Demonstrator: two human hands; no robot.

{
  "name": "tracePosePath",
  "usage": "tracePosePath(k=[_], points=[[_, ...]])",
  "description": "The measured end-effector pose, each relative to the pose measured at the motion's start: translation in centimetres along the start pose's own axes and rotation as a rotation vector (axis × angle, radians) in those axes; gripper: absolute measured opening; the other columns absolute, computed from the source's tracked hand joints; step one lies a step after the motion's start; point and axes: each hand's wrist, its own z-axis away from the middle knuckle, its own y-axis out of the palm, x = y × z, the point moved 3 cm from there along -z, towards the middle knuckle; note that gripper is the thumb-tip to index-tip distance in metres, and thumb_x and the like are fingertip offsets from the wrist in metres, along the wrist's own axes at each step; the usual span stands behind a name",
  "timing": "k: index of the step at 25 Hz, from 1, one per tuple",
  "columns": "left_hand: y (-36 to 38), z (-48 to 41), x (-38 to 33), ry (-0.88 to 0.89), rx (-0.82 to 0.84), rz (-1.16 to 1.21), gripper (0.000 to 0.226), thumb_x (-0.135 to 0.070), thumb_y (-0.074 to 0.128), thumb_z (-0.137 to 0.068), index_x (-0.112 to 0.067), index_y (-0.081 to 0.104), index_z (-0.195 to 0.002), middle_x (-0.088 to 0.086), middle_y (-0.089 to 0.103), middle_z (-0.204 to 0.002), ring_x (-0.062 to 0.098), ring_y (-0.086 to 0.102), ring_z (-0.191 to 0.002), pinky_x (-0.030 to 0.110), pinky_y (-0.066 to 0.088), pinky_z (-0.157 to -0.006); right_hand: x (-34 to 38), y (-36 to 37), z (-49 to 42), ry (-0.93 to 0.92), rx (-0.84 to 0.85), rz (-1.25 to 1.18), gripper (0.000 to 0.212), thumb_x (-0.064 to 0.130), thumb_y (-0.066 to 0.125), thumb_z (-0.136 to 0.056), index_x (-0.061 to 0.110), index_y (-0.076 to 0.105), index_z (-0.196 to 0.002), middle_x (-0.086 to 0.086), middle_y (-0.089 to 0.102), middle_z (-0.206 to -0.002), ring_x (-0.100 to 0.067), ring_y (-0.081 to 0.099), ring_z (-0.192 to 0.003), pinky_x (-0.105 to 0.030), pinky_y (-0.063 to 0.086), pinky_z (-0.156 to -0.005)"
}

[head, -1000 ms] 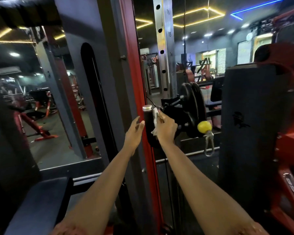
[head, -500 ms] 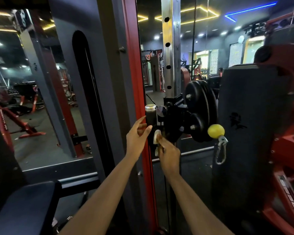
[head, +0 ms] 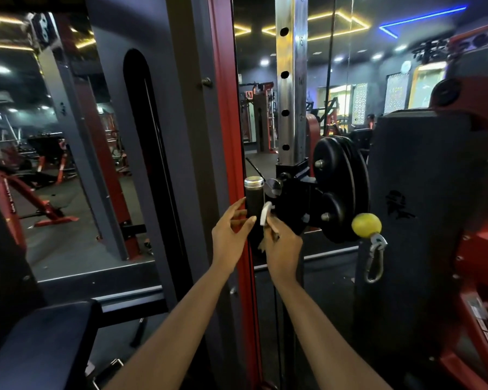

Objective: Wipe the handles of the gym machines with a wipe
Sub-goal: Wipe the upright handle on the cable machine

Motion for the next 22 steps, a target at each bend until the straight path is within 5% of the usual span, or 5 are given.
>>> tracePosePath(k=[4,9,14,20,22], points=[[0.5,0.3,-0.2,0.033,-0.036,-0.002,0.06,-0.016,0.075,-0.076,-0.022,0.051,-0.13,-0.004,0.065,-0.108,0.001,0.061,-0.093,0.008,0.048,-0.083,-1.7,-0.5,2.1,0.071,0.143,0.036,0.032,-0.005,0.053,-0.087,0.006,0.063,-0.115,-0.001,0.065,-0.107,0.003,0.053,-0.101,-0.009,0.039,-0.089],[0.6,0.4,-0.2,0.058,-0.048,-0.033,0.063,-0.015,0.075,-0.076,-0.023,0.048,-0.132,-0.003,0.063,-0.116,0.002,0.06,-0.096,0.016,0.05,-0.087,-4.1,-2.0,3.1,0.498,0.375,-0.236,0.02,0.03,0.055,-0.09,0.025,0.072,-0.1,0.016,0.07,-0.087,0.0,0.061,-0.089,-0.021,0.044,-0.082],[0.7,0.4,0.0,0.073,-0.049,-0.042,0.063,-0.016,0.075,-0.076,-0.024,0.048,-0.132,-0.001,0.063,-0.116,0.007,0.062,-0.099,0.023,0.052,-0.089,-6.9,-2.4,-1.3,0.449,0.449,0.019,0.028,0.034,0.052,-0.091,0.019,0.066,-0.11,0.001,0.066,-0.114,-0.012,0.059,-0.107,-0.029,0.045,-0.096],[0.7,0.2,0.3,0.091,-0.039,-0.049,0.063,-0.017,0.075,-0.076,-0.025,0.047,-0.132,-0.001,0.063,-0.117,0.009,0.063,-0.099,0.021,0.051,-0.089,-5.9,-0.6,0.1,0.334,0.385,0.025,0.021,0.013,0.05,-0.092,0.014,0.071,-0.096,0.007,0.071,-0.092,-0.006,0.065,-0.094,-0.007,0.047,-0.071],[0.7,0.2,0.4,0.096,-0.038,-0.048,0.064,-0.017,0.075,-0.076,-0.024,0.047,-0.133,-0.001,0.063,-0.117,0.009,0.062,-0.1,0.023,0.052,-0.09,-5.8,-0.7,0.7,0.346,0.418,0.067,0.021,0.009,0.047,-0.092,0.007,0.069,-0.092,0.0,0.07,-0.086,-0.012,0.065,-0.086,-0.014,0.049,-0.07]])
